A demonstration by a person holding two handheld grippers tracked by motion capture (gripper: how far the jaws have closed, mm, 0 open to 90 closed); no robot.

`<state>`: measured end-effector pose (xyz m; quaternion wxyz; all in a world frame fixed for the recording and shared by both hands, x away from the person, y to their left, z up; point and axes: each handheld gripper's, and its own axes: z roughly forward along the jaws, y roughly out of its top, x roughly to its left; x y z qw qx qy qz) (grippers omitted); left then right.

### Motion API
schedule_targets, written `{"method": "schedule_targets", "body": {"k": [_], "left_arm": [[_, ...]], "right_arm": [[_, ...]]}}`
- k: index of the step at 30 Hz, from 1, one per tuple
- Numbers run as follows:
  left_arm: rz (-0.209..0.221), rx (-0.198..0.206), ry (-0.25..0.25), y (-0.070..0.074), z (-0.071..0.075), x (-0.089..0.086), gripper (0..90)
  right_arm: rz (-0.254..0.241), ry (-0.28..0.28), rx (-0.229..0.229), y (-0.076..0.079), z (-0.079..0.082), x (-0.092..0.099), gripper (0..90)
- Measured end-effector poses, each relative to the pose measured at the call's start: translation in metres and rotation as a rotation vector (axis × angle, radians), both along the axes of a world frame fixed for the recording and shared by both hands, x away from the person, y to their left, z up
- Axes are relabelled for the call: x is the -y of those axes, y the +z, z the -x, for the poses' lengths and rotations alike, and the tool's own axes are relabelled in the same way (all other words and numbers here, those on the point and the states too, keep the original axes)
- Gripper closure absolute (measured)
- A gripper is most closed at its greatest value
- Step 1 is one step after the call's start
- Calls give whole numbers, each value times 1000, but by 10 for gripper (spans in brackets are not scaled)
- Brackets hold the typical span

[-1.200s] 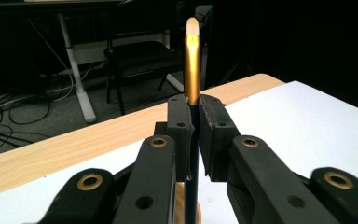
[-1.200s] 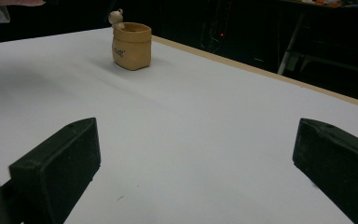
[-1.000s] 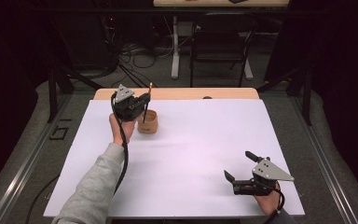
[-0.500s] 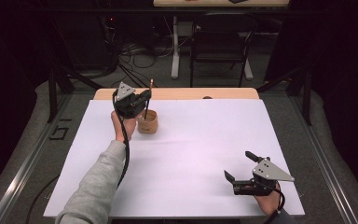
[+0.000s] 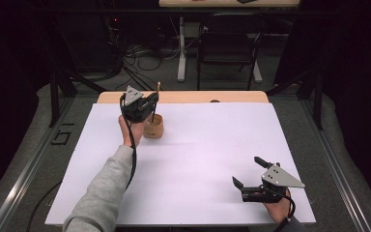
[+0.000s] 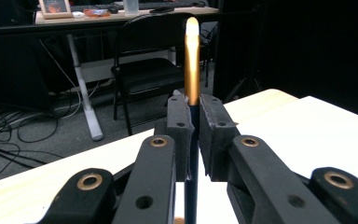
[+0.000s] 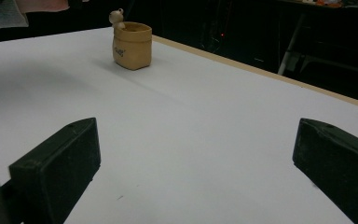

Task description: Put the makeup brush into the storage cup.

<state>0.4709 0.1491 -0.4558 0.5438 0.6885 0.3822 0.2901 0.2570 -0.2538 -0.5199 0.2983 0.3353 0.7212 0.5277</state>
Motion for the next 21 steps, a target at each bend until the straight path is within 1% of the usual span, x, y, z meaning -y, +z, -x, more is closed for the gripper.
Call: {"method": "schedule_targets", "body": {"k": [5, 8, 12, 14, 21], "left_arm": [[-2, 1, 10, -3, -3, 1, 836], [-5, -4, 16, -6, -5, 1, 836], [-1, -14, 26, -10, -7, 0, 836], [8, -16, 29, -11, -8, -1, 836], [-5, -18, 39, -15, -11, -1, 836]], "right_arm": [[-5, 1, 2, 0, 0, 0, 4], [-6, 2, -6, 0, 0, 1, 4], [-12, 5, -2, -1, -1, 0, 4], [-5, 6, -8, 0, 0, 0, 4], [-5, 5, -7, 0, 0, 0, 4]]}}
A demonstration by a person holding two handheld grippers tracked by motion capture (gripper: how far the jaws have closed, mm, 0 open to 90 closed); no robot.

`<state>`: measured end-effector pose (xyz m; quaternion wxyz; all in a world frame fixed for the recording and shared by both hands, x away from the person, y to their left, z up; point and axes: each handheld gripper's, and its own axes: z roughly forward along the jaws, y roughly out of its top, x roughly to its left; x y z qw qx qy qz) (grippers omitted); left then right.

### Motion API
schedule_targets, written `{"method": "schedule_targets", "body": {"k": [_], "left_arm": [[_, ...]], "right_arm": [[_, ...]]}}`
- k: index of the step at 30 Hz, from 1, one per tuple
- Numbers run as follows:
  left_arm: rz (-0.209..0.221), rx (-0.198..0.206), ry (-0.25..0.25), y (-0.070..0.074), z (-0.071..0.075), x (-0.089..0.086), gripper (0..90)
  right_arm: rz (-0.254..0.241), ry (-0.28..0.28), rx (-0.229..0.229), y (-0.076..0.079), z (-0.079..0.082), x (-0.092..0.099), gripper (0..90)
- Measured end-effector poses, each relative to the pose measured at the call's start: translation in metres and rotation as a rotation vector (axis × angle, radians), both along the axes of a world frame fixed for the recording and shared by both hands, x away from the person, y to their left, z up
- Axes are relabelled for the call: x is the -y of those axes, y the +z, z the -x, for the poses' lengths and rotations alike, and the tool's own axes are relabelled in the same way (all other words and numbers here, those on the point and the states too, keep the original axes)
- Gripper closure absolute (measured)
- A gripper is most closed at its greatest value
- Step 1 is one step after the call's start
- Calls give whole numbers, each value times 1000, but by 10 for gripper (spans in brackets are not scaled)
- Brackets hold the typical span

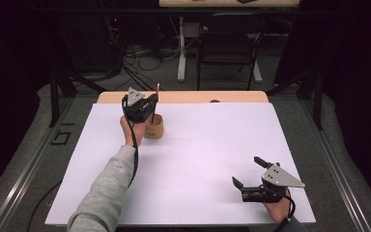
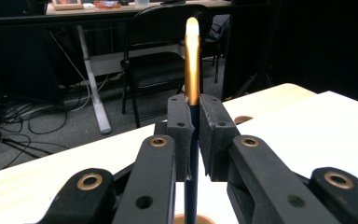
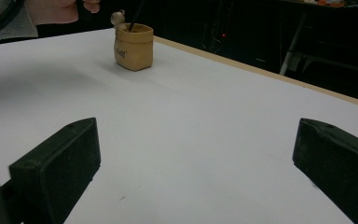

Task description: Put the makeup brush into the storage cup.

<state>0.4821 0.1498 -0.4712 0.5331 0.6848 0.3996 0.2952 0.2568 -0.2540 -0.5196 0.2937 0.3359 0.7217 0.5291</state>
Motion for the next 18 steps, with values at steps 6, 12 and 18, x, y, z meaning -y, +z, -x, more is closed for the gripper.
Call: {"method": "schedule_targets", "body": {"k": [6, 12, 18], "left_arm": [[-21, -12, 3, -4, -3, 2, 836], [-35, -23, 9, -8, -5, 4, 836], [-53, -30, 18, -10, -5, 4, 835]], "right_arm": [[-1, -2, 0, 0, 0, 1, 4], [0, -1, -3, 0, 0, 0, 4], [0, -1, -2, 0, 0, 0, 4]]}}
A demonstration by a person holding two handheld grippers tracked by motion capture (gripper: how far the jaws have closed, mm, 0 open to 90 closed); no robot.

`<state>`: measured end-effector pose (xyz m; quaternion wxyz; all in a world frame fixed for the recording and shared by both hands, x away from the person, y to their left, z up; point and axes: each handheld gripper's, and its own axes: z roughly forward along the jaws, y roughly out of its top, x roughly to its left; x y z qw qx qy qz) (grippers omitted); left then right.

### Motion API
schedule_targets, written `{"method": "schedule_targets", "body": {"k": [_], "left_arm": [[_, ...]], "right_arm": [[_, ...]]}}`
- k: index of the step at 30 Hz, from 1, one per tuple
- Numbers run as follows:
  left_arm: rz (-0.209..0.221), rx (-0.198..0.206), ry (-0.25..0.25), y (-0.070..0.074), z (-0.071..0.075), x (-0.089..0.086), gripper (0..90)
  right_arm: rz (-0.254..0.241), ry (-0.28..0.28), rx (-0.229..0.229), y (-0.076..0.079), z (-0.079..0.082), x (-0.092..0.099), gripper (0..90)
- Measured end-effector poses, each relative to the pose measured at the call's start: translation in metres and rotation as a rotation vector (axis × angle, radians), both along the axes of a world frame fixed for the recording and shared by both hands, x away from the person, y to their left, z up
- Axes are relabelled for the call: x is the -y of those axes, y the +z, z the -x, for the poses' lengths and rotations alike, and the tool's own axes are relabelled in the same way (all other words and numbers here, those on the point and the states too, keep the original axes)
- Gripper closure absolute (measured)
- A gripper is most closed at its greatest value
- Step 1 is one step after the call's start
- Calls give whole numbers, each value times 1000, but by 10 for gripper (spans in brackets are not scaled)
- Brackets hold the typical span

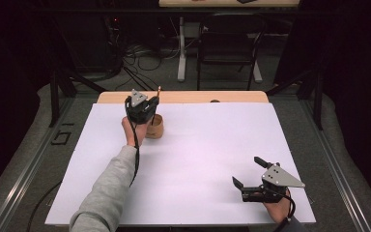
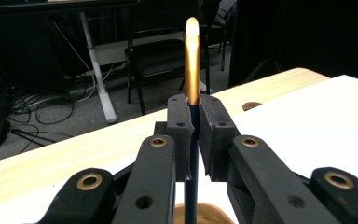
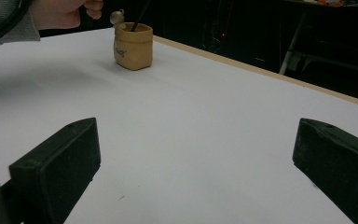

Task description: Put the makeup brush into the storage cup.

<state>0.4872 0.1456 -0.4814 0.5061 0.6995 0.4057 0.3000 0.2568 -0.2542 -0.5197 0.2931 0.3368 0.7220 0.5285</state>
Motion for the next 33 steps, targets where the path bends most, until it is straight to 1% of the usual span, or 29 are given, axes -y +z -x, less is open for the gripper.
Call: {"method": "schedule_targets", "body": {"k": [8, 11, 12, 13, 14, 15, 16, 17, 18, 21, 23, 25, 26, 28, 33], "left_arm": [[-10, -11, 6, -3, -2, -2, 834], [-15, -29, -6, -4, -3, -3, 823], [-13, -43, -9, -5, -3, -3, 752], [-21, -55, -5, -5, -4, -3, 644], [-28, -68, -4, -5, -4, -4, 487], [-29, -80, -4, -5, -4, -5, 436], [-34, -80, 9, -5, -3, -5, 436], [-36, -84, 8, -4, -3, -7, 372], [-31, -96, -10, -3, -2, -9, 322], [-30, -119, -32, -1, 1, -13, 169], [-56, -123, -47, 1, 4, -15, 157], [-71, -121, -56, 3, 6, -17, 138], [-76, -125, -59, 4, 7, -19, 138], [-74, -120, -56, 6, 10, -21, 136], [-87, -121, -66, 10, 15, -26, 117]], "right_arm": [[2, -2, -2, 0, 0, 0, 4], [4, -1, -2, 0, 0, 0, 4], [2, 0, 1, 0, 0, 0, 4], [4, 0, 2, 0, 0, 0, 4], [3, -1, 0, 0, 0, 0, 4], [3, -1, -2, 0, 0, 0, 4], [3, -1, -2, 0, 0, 0, 4], [2, -2, -2, 0, -1, 0, 4], [3, -1, -2, 0, -1, 0, 4], [4, -2, 1, 0, 0, 0, 4], [4, -2, -1, 0, 0, 0, 4], [0, -2, 0, -1, -1, -1, 4], [0, -2, 0, -1, -1, -1, 4], [5, 3, -8, -1, -1, -1, 4], [-3, -2, -6, -1, -1, -1, 4]]}}
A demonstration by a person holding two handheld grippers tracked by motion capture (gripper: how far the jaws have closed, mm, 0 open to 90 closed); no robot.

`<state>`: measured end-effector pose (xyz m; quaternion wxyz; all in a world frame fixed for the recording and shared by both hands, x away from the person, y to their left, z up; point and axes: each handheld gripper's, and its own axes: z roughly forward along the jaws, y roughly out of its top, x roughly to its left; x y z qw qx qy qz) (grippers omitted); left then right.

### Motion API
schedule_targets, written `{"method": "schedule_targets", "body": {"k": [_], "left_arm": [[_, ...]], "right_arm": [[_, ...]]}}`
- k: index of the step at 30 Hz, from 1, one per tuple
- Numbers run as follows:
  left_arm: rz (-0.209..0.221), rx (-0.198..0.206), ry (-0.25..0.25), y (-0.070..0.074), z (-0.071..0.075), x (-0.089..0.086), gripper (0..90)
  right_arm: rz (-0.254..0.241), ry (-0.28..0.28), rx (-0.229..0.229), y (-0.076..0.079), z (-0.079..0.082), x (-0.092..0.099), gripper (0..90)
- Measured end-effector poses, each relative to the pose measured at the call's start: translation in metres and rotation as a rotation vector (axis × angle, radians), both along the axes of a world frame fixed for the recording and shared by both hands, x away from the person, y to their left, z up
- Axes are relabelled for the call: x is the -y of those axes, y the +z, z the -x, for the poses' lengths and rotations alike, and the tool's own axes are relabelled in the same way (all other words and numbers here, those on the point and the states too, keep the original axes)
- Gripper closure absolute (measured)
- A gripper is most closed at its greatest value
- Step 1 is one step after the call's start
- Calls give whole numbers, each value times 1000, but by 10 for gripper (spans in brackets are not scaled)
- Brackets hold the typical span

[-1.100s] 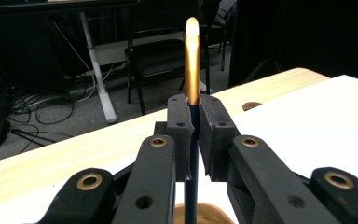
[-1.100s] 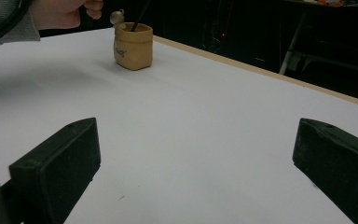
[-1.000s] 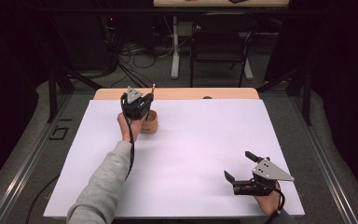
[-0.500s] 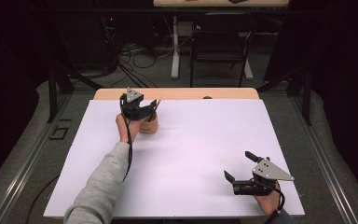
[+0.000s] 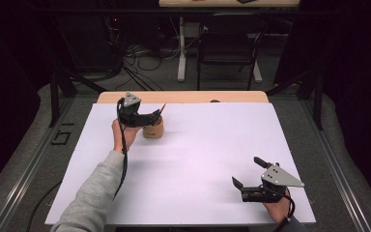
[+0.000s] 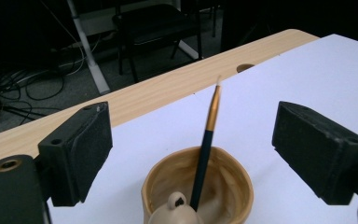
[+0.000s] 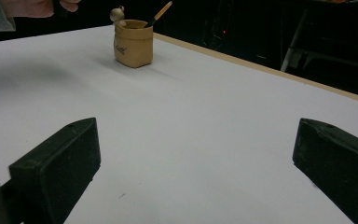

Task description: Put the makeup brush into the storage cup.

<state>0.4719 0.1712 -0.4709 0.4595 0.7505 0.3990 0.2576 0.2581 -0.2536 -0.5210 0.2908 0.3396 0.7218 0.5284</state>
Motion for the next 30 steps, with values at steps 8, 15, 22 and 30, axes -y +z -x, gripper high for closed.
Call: {"method": "schedule_targets", "body": {"k": [8, 15, 22, 30], "left_arm": [[-30, -3, -38, 8, 14, -2, 66], [-42, 4, -39, 10, 25, -10, 35], [-57, -5, -54, 12, 38, -18, 5], [-51, 35, -43, 12, 61, -29, 2]], "right_arm": [[12, 3, -5, 1, 1, -1, 4], [9, 4, -7, 0, 1, -1, 4], [9, 4, -5, 0, 0, -1, 4], [15, 11, -8, 0, 1, -3, 4]]}}
